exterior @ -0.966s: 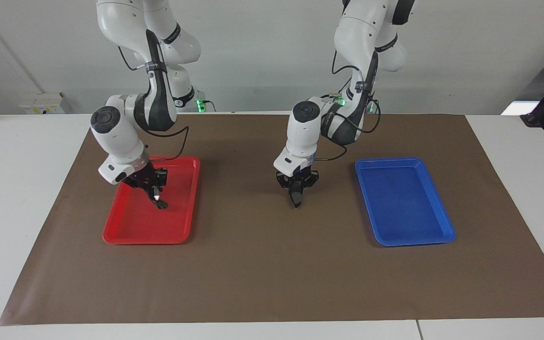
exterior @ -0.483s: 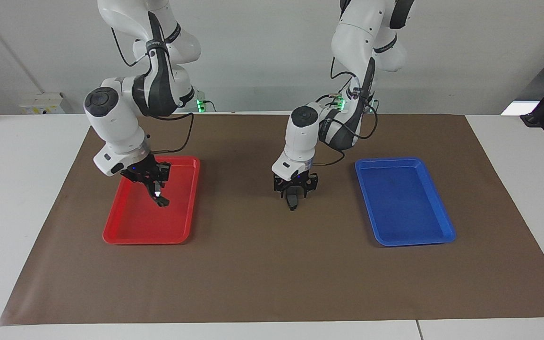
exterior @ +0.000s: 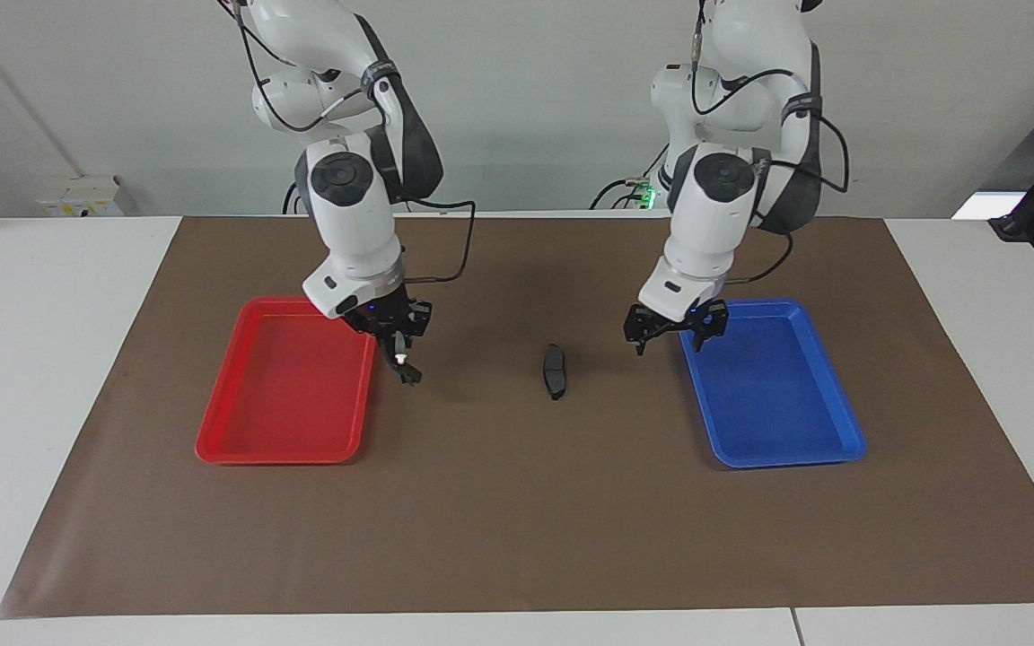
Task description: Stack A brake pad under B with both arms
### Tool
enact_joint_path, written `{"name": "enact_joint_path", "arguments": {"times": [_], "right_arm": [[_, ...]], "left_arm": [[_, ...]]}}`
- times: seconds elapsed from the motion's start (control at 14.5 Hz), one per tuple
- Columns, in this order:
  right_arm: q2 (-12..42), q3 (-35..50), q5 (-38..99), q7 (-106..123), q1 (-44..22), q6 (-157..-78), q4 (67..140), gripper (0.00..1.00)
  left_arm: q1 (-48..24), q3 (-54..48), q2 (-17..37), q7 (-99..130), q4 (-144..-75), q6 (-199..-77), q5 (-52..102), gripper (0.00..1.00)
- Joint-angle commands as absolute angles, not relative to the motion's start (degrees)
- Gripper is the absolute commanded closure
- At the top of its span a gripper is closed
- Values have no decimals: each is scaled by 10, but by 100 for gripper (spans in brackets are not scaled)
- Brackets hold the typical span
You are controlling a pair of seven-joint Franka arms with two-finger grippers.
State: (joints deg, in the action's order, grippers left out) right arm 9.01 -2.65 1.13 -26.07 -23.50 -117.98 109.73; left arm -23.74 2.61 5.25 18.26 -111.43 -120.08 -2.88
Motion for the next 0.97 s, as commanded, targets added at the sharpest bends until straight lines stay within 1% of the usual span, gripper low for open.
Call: {"name": "enact_joint_path", "arguments": {"times": [0.0,0.14,0.21,0.41,0.48,0.62,0.76,0.9], "right_arm": [[151,-25,21,-306,-275,-1168,1015,100],[218,-25,24,-359,-318,-1169,946,100],[236,-25,24,-368,-328,-1172,928,100],[262,-24,31,-378,-358,-1207,928,100],[270,-24,35,-385,-368,-1220,929,100],[278,-24,34,-385,-379,-1242,933,100],[288,-23,33,-385,-388,-1259,934,100],[302,-23,32,-386,-400,-1273,933,100]], "left_arm": [[-190,21,-2,107,-1134,-1152,-23,1],[-161,23,-34,69,-1129,-1116,-23,1],[-150,25,-42,52,-1119,-1094,-22,1],[-118,28,-33,-2,-1028,-979,13,1],[-104,28,-32,-24,-1009,-954,18,1],[-94,28,-37,-38,-1002,-926,18,1],[-92,28,-40,-38,-1000,-922,18,1],[-82,28,-34,-40,-980,-902,13,1]]}}
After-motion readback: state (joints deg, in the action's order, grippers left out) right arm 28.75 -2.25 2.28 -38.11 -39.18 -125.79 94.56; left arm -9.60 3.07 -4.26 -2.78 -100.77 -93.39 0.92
